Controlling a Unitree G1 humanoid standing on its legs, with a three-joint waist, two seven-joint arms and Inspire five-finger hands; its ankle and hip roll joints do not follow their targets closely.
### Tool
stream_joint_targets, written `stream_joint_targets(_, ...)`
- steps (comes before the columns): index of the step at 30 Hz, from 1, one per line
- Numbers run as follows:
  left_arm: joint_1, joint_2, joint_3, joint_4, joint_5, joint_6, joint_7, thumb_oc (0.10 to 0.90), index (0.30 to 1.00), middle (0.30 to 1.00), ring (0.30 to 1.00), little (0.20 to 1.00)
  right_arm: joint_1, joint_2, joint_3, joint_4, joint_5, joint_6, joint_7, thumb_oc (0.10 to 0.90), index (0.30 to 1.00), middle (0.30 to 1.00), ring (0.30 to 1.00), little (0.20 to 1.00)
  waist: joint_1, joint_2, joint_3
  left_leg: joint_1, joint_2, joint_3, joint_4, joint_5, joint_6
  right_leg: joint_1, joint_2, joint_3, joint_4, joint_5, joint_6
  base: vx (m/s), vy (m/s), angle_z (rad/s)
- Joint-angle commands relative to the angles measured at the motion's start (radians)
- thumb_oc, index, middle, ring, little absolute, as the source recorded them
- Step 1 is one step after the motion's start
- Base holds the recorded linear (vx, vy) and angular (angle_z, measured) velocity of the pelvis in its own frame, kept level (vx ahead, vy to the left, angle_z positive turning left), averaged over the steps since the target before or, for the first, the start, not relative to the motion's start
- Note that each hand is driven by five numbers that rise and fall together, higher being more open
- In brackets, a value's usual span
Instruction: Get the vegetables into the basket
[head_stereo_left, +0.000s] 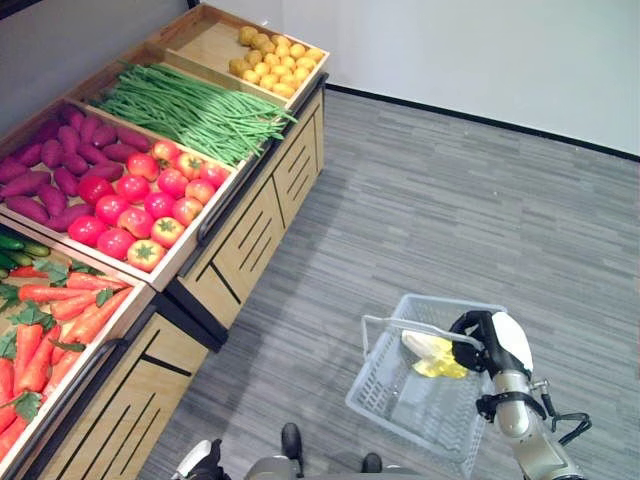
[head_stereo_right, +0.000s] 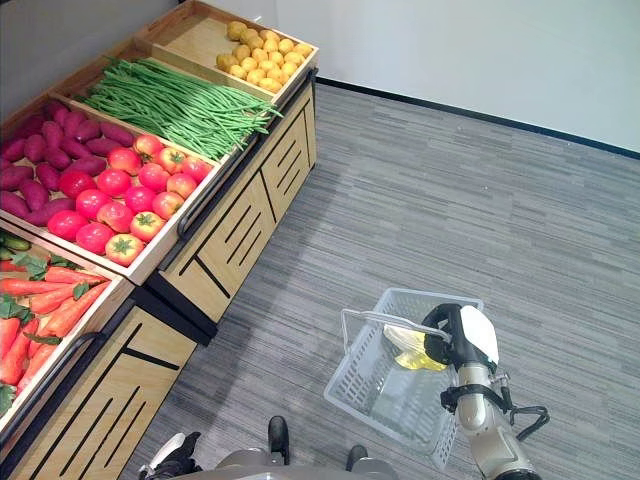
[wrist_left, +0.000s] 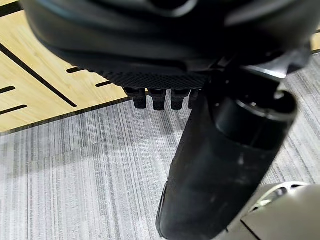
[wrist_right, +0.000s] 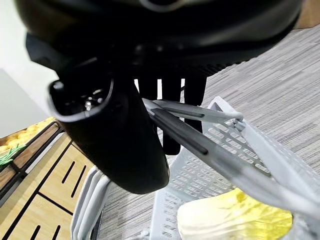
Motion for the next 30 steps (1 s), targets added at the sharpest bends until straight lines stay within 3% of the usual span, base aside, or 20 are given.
stream_joint_targets(1, -0.018, 0.042, 0.027, 0.029, -0.019, 0.005, 0.039, 0.9, 1.0, 1.0, 1.0, 1.0, -0.108, -0.056, -0.034, -0.102, -0.021, -0.07, -0.057, 0.4, 0.3, 0.3, 0.3, 0.3, 0.02, -0.051, -0.001, 0.036, -0.002, -0.002, 0.009, -0.062, -0.022, -0.009, -0.185, 0.067, 0.06, 0.32, 0.156, 0.01, 0.168, 0.0)
stream_joint_targets(4, -0.025, 0.05, 0.027, 0.016, -0.029, 0.005, 0.035, 0.9, 1.0, 1.0, 1.0, 1.0, -0.129, -0.049, -0.027, -0.091, -0.007, -0.066, -0.055, 0.4, 0.3, 0.3, 0.3, 0.3, 0.016, -0.03, 0.024, 0.042, -0.019, -0.033, 0.03, -0.076, 0.0, -0.059, -0.179, 0.119, 0.195, 0.334, 0.135, 0.03, 0.17, 0.05)
stream_joint_targets(7, -0.028, 0.06, 0.036, 0.006, -0.045, 0.004, 0.036, 0.9, 1.0, 1.0, 1.0, 1.0, -0.129, -0.049, -0.026, -0.1, -0.005, -0.072, -0.052, 0.4, 0.3, 0.3, 0.3, 0.3, 0.0, -0.012, 0.032, 0.062, -0.024, -0.07, 0.035, -0.089, 0.005, -0.112, -0.119, 0.165, 0.229, 0.28, 0.102, 0.14, 0.093, 0.53)
stream_joint_targets(8, -0.034, 0.064, 0.046, 0.02, -0.06, 0.003, 0.032, 0.9, 1.0, 1.0, 1.0, 1.0, -0.125, -0.05, -0.026, -0.105, 0.001, -0.082, -0.05, 0.4, 0.3, 0.3, 0.3, 0.3, -0.015, 0.003, 0.038, 0.082, -0.019, -0.102, 0.037, -0.088, 0.001, -0.164, -0.06, 0.187, 0.203, 0.2, 0.076, 0.16, 0.032, 0.79)
stream_joint_targets(11, -0.042, 0.065, 0.041, 0.029, -0.052, 0.004, 0.031, 0.9, 1.0, 1.0, 1.0, 1.0, -0.125, -0.052, -0.025, -0.104, 0.002, -0.087, -0.052, 0.4, 0.3, 0.3, 0.3, 0.3, -0.031, 0.003, 0.049, 0.106, -0.022, -0.13, 0.036, -0.103, -0.004, -0.178, -0.046, 0.193, 0.148, 0.186, 0.072, 0.15, -0.033, 0.52)
stream_joint_targets(13, -0.044, 0.064, 0.036, 0.035, -0.047, 0.004, 0.03, 0.9, 1.0, 1.0, 1.0, 1.0, -0.127, -0.052, -0.024, -0.106, 0.005, -0.091, -0.055, 0.4, 0.3, 0.3, 0.3, 0.3, -0.041, 0.001, 0.054, 0.119, -0.026, -0.146, 0.035, -0.111, -0.007, -0.194, -0.035, 0.209, 0.105, 0.196, 0.076, 0.17, -0.074, 0.7)
stream_joint_targets(14, -0.046, 0.063, 0.034, 0.039, -0.043, 0.004, 0.03, 0.9, 1.0, 1.0, 1.0, 1.0, -0.127, -0.056, -0.021, -0.107, 0.007, -0.093, -0.057, 0.4, 0.3, 0.3, 0.3, 0.3, -0.059, -0.004, 0.061, 0.144, -0.031, -0.18, 0.037, -0.128, -0.014, -0.219, -0.014, 0.263, 0.027, 0.229, 0.089, 0.22, -0.105, 0.53)
stream_joint_targets(17, -0.054, 0.061, 0.033, 0.044, -0.045, 0.001, 0.03, 0.9, 1.0, 1.0, 1.0, 1.0, -0.128, -0.062, -0.018, -0.113, 0.004, -0.097, -0.059, 0.4, 0.3, 0.3, 0.3, 0.3, -0.083, -0.013, 0.064, 0.172, -0.036, -0.232, 0.043, -0.151, -0.021, -0.254, 0.017, 0.352, -0.048, 0.273, 0.103, 0.23, -0.126, 0.61)
stream_joint_targets(22, -0.049, 0.057, 0.025, 0.05, -0.043, 0.001, 0.029, 0.9, 1.0, 1.0, 1.0, 1.0, -0.119, -0.065, -0.016, -0.114, 0.007, -0.1, -0.056, 0.4, 0.3, 0.3, 0.3, 0.3, -0.092, -0.025, 0.044, 0.207, -0.031, -0.288, 0.047, -0.18, -0.033, -0.226, 0.026, 0.355, -0.063, 0.277, 0.1, 0.17, -0.175, 0.77)
stream_joint_targets(25, -0.039, 0.052, 0.035, 0.055, -0.053, 0.007, 0.034, 0.9, 1.0, 1.0, 1.0, 1.0, -0.124, -0.087, -0.006, -0.119, 0.017, -0.109, -0.041, 0.4, 0.3, 0.3, 0.3, 0.3, -0.081, -0.013, 0.014, 0.221, 0.02, -0.312, 0.061, -0.175, -0.058, -0.201, 0.055, 0.31, -0.058, 0.249, 0.073, 0.19, -0.28, 0.53)
stream_joint_targets(30, -0.047, 0.047, 0.032, 0.058, -0.075, 0.008, 0.045, 0.9, 1.0, 1.0, 1.0, 1.0, -0.134, -0.117, -0.005, -0.128, 0.03, -0.119, -0.042, 0.4, 0.3, 0.3, 0.3, 0.3, -0.078, 0.002, 0.012, 0.188, 0.071, -0.359, 0.088, -0.139, -0.093, -0.195, 0.073, 0.241, -0.019, 0.193, 0.041, 0.11, -0.233, 0.35)
